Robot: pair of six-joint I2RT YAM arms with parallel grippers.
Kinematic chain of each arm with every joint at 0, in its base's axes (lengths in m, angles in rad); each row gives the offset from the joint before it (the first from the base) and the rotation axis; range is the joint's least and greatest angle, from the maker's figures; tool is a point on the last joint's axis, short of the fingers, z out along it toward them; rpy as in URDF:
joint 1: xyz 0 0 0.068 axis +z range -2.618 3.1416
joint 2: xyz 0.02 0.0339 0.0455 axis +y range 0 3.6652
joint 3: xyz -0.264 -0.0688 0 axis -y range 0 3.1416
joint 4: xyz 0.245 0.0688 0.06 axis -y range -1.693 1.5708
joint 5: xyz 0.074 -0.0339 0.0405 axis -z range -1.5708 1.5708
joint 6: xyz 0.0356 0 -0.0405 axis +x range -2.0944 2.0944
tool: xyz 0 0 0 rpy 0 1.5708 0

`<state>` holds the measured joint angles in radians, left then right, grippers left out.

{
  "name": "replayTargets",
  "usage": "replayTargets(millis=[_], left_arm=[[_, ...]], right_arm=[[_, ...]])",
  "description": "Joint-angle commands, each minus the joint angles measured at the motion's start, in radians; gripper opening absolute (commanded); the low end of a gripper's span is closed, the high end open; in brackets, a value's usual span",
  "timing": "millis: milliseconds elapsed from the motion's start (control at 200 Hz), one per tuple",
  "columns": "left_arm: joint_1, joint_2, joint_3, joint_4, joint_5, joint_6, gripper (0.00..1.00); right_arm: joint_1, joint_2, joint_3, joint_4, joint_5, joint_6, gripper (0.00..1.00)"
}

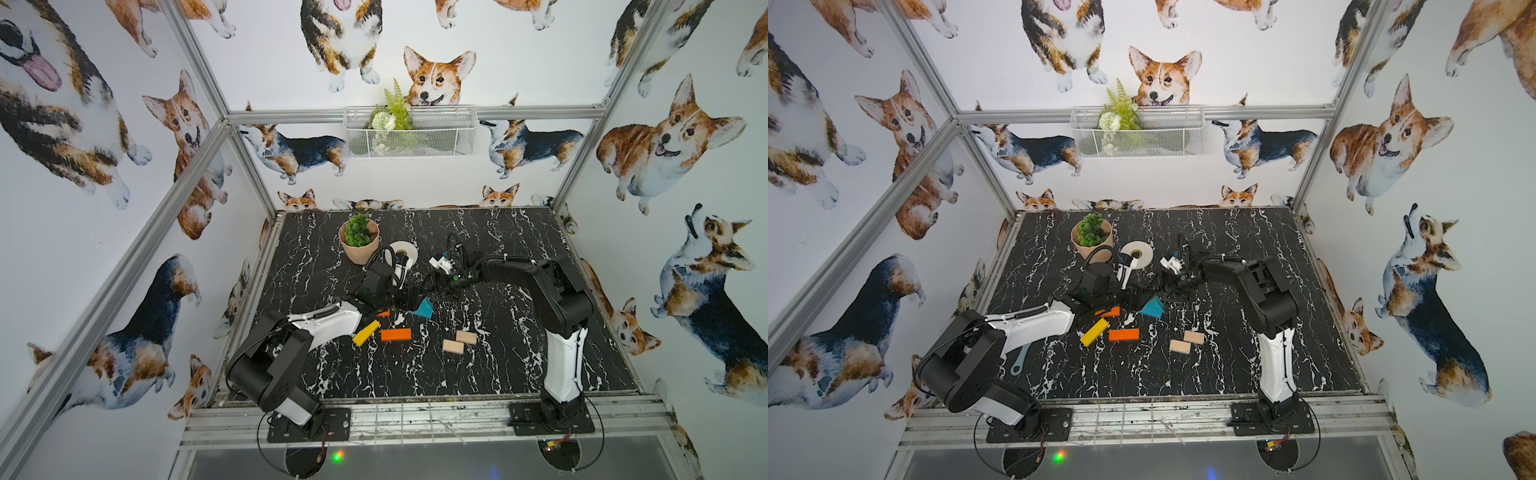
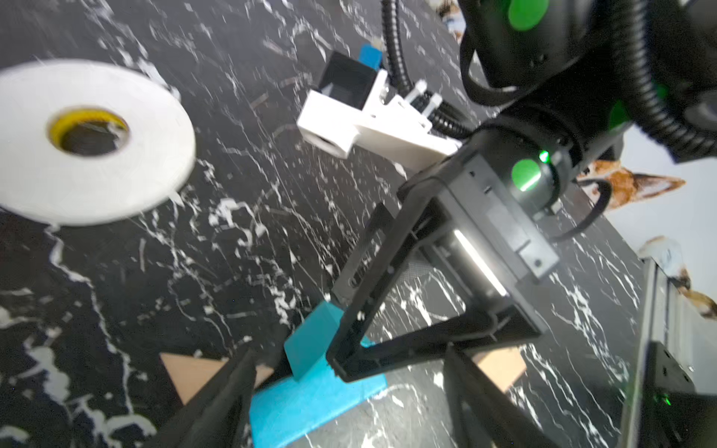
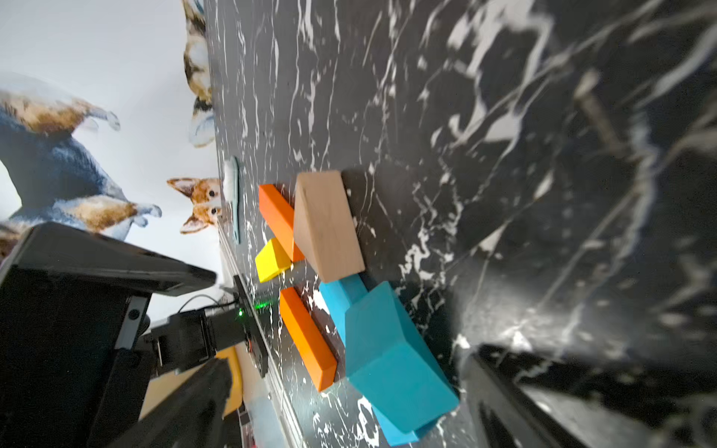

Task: Assemble a carrot with building blocks
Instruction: Place the building block at the center of the board, then adjust the building block at the center of the board.

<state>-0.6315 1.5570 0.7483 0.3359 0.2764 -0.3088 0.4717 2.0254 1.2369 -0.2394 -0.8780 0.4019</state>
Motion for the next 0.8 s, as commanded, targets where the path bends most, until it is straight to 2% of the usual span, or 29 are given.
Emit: replayTargets(millis=[0,220,320,415,436,456,611,796], left_arm=[[-0.003,0.004,-0.001,-0.004,0.011,0.008,0.79],[-0.001,-0.001,-0.008,0.002,-0.004,-0.001,0.79],[0.045,-0.015,-0.063,0.096,0.02,-0.074,0.79],[0.091,-0.032,-0.087,0.126,0.056,-0.105,0.77],[0.098,-0.036,-0.09,0.124,0.056,-0.106,0.77],[0.102,-0.041,-0.094,0.127,0.054,-0.108,0.77],[0.149,-0.088,-0.147,0.17,0.035,-0.142,0.76],[0.179,-0.138,-0.18,0.174,0.005,-0.153,0.75]], right_arm=[[0.008,-0.013,-0.007,-0.049,0.058,-0.017,0.99],[0.008,-0.114,-0.041,-0.073,0.149,-0.083,0.99],[0.005,-0.158,-0.065,-0.071,0.203,-0.101,1.0],[-0.001,-0.158,-0.067,-0.068,0.202,-0.097,0.95],[0.0,-0.156,-0.066,-0.066,0.204,-0.094,0.96],[0.0,-0.154,-0.065,-0.066,0.207,-0.094,1.0],[-0.001,-0.172,-0.075,-0.068,0.272,-0.095,0.99],[0.003,-0.288,-0.151,-0.001,0.353,-0.098,0.99]])
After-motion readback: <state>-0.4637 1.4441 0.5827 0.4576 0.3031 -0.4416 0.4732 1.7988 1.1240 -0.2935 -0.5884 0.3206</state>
